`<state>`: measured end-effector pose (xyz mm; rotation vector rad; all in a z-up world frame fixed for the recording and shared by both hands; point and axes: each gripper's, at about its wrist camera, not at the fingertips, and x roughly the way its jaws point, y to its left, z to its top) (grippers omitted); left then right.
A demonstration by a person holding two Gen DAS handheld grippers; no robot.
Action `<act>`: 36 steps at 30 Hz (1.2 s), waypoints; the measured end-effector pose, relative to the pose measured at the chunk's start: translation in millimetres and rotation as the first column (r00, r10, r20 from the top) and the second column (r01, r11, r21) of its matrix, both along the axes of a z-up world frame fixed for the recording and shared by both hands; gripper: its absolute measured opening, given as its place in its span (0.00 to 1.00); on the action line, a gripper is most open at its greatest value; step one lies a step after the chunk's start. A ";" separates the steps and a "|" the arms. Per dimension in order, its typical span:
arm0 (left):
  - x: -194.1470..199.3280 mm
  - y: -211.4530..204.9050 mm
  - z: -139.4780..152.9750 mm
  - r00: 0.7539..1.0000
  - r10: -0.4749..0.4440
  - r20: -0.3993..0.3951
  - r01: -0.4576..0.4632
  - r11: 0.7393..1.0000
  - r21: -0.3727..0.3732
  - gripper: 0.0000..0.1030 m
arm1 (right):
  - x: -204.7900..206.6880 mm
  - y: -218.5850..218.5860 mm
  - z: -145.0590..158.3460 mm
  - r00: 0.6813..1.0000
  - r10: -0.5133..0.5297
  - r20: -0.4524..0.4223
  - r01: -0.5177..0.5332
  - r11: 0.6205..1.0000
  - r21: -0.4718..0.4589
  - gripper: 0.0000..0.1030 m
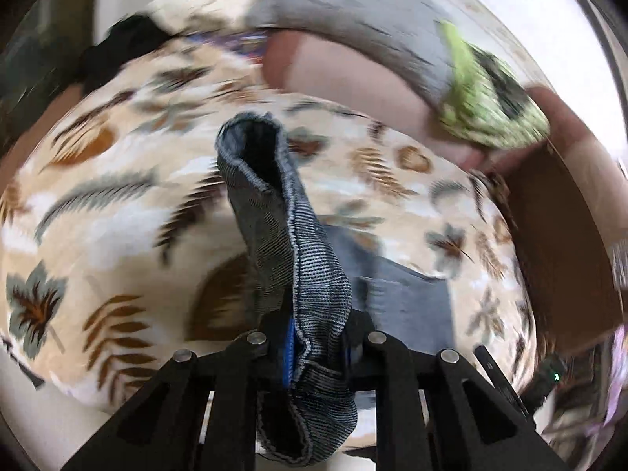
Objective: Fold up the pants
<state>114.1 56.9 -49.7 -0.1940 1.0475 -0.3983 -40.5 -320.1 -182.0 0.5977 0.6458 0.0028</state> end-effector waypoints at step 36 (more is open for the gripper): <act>-40.8 -96.7 -103.0 0.978 -0.188 -0.085 0.203 0.952 0.229 0.39 | 98.5 43.7 19.9 0.985 0.133 -0.113 -0.141 0.988 -0.061 0.53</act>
